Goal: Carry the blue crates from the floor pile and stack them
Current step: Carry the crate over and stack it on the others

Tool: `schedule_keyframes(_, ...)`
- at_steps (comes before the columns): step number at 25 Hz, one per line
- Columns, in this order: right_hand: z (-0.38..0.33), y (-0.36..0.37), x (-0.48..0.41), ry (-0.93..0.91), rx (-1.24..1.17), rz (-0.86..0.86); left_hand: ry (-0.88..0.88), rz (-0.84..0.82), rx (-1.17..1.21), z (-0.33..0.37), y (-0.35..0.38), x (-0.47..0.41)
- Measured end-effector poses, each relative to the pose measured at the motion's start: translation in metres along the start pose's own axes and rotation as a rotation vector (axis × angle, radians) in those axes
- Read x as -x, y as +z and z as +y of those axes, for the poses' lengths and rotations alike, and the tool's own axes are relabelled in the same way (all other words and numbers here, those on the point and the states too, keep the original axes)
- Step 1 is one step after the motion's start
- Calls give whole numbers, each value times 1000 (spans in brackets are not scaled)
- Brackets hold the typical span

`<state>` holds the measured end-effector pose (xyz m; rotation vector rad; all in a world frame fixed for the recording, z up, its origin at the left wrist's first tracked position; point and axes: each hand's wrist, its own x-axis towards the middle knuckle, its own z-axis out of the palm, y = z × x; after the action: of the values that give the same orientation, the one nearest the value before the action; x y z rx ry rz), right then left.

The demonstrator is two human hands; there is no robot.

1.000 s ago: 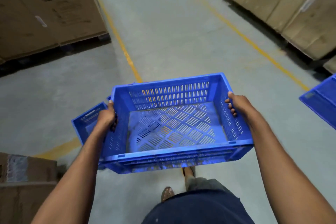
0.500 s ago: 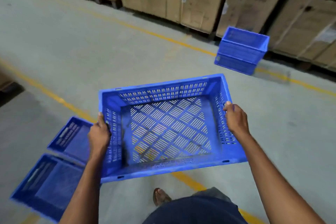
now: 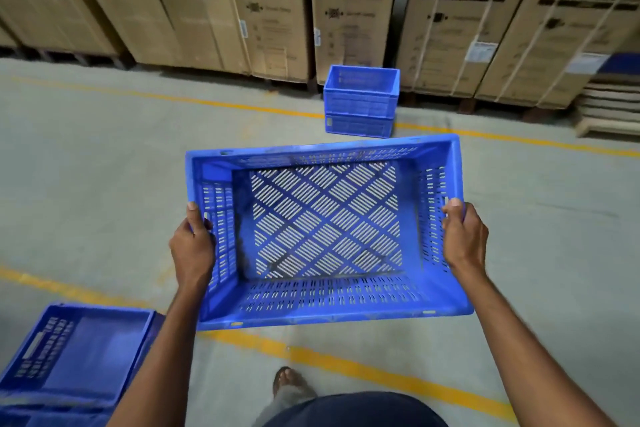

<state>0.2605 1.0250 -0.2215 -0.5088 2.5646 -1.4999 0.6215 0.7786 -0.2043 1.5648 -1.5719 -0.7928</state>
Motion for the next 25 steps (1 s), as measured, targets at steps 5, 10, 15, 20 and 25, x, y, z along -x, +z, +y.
schedule_keyframes(5,5,-25,-56,30,-25,94,63,-67,47,52,68,-27)
schedule_keyframes(10,8,-4,-131,161,-46,74,72,-210,-26,91,142,-97)
schedule_keyframes(15,-12,34,-225,334,-123,-7,-56,-439,-40,137,228,-203)
schedule_keyframes(20,-27,62,-317,468,-159,-62,-146,-618,-43,186,315,-289)
schedule_keyframes(25,-26,98,-427,522,-164,-77,-207,-689,-42,219,417,-360)
